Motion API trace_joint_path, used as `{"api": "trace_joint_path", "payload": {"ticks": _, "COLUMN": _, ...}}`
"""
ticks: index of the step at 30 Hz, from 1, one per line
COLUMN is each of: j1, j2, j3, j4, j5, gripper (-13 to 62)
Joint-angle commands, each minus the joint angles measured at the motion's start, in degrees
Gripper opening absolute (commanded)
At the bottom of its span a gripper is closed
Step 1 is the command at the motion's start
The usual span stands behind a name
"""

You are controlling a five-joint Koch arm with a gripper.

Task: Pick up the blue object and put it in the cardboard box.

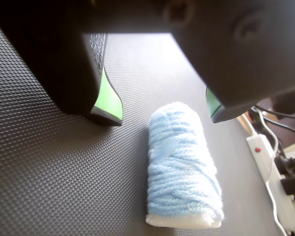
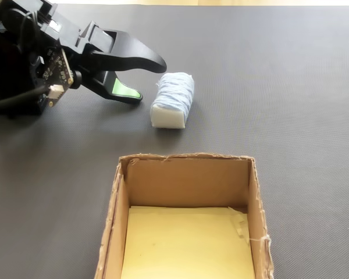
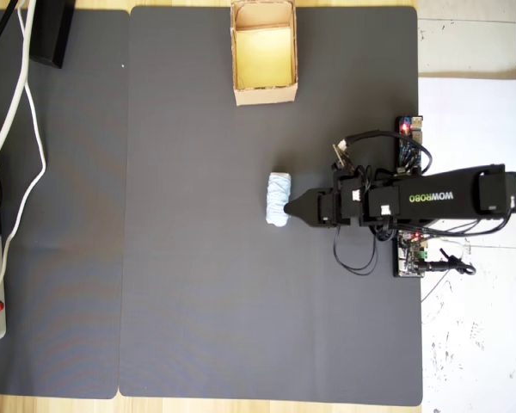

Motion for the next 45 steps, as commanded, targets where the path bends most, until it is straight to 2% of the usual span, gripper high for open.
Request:
{"api": "trace_joint_path", "payload": {"ticks": 1, "j1": 0.0, "j2": 5.0, "j3": 2.3, "j4": 5.4, "j5": 0.8, "gripper": 34.1}}
{"api": "trace_joint_path", "payload": {"ticks": 10, "j1": 1.4, "j2": 4.9, "j3": 2.3, "j4": 4.6, "j5": 0.9, "gripper": 34.1}}
{"api": "trace_joint_path", "payload": {"ticks": 22, "j1": 3.0, "j2": 4.9, "j3": 2.2, "j4": -9.0, "j5": -0.6, "gripper": 34.0}}
{"api": "trace_joint_path", "payload": {"ticks": 30, "j1": 3.2, "j2": 5.2, "j3": 0.4, "j4": -10.7, "j5": -1.1, "gripper": 34.1}}
{"api": "trace_joint_path", "payload": {"ticks": 35, "j1": 3.1, "j2": 5.2, "j3": -4.7, "j4": -6.8, "j5": -1.1, "gripper": 34.0}}
{"api": "trace_joint_path", "payload": {"ticks": 45, "j1": 4.8, "j2": 4.0, "j3": -17.8, "j4": 14.3, "j5": -0.8, "gripper": 33.3}}
